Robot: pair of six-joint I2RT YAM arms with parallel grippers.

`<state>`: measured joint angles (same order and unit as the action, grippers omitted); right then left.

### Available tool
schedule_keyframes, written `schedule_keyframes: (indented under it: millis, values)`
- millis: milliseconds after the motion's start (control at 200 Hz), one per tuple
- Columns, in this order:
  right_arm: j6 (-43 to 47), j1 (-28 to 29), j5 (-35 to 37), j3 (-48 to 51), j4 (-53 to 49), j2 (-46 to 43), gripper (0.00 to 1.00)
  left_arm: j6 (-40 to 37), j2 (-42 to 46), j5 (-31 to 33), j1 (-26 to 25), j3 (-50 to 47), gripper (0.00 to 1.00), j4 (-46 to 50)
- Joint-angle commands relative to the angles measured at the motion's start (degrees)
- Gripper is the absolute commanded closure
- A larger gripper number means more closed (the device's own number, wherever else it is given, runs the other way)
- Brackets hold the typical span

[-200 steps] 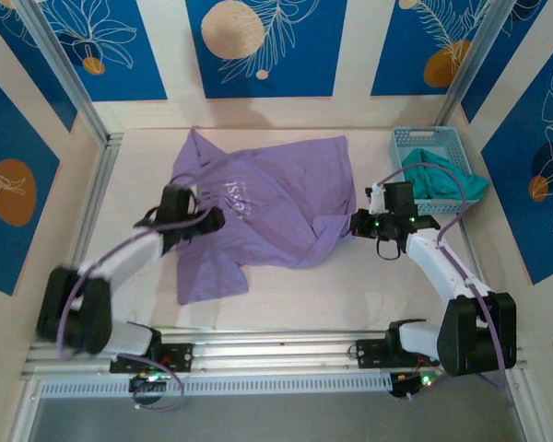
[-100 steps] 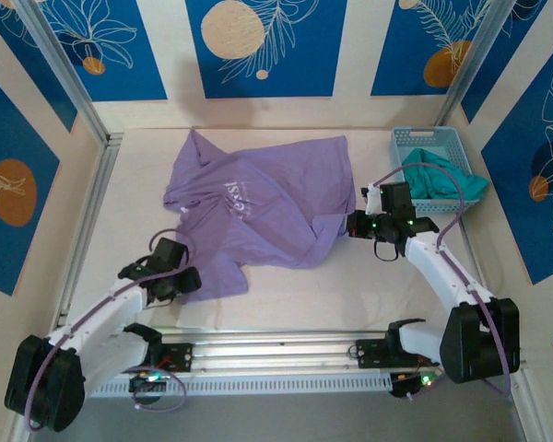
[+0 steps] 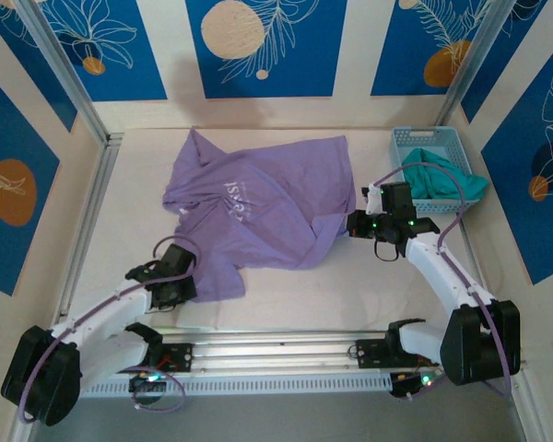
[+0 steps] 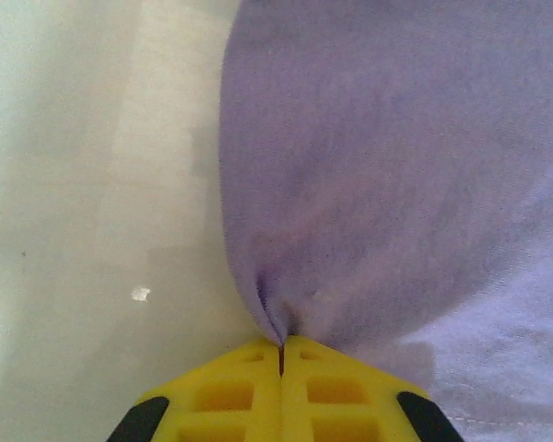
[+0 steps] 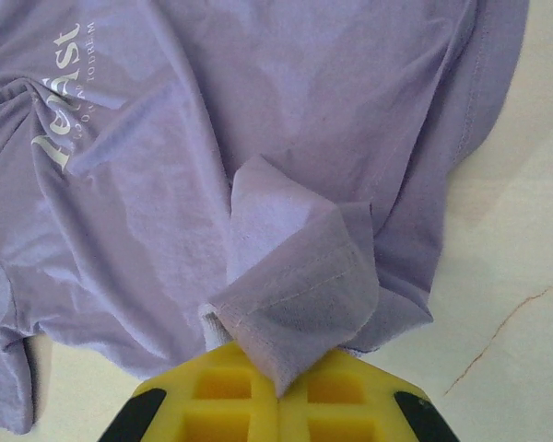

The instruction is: Fold the inside-out t-shirt

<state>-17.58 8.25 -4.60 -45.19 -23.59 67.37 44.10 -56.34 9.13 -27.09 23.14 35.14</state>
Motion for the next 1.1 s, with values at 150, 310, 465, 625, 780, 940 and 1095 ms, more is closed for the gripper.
schedule_keyframes:
  millis: [150,310,465,625,780,940,1095]
  values:
    - [-1.0,-1.5,0.7,-1.2,-0.2,-4.2,1.00,-4.4,10.2,3.2,-0.6,7.4,1.00,-1.5]
    - [-0.1,-3.3,-0.8,-7.8,-3.8,-6.5,1.00,-11.6,16.2,7.0,-0.3,23.4,1.00,-0.5]
    - [2.5,-4.0,0.9,-18.3,-10.7,-11.0,0.99,-20.7,14.3,9.9,-0.3,45.8,1.00,3.1]
    - [5.0,-5.4,2.7,-30.6,-17.9,-16.5,0.98,-28.2,10.4,11.9,-0.4,69.2,1.00,6.1]
    - [6.5,-5.7,3.8,-41.6,-21.8,-19.0,0.98,-33.6,1.8,16.5,-0.4,87.6,1.00,12.1]
    - [6.6,-5.7,2.9,-43.4,-17.8,-16.5,0.99,-36.9,-6.7,20.1,-0.1,90.3,1.00,11.6]
    - [6.9,-5.7,1.5,-42.7,-11.8,-9.0,1.00,-36.8,-15.8,16.0,5.8,92.9,1.00,8.6]
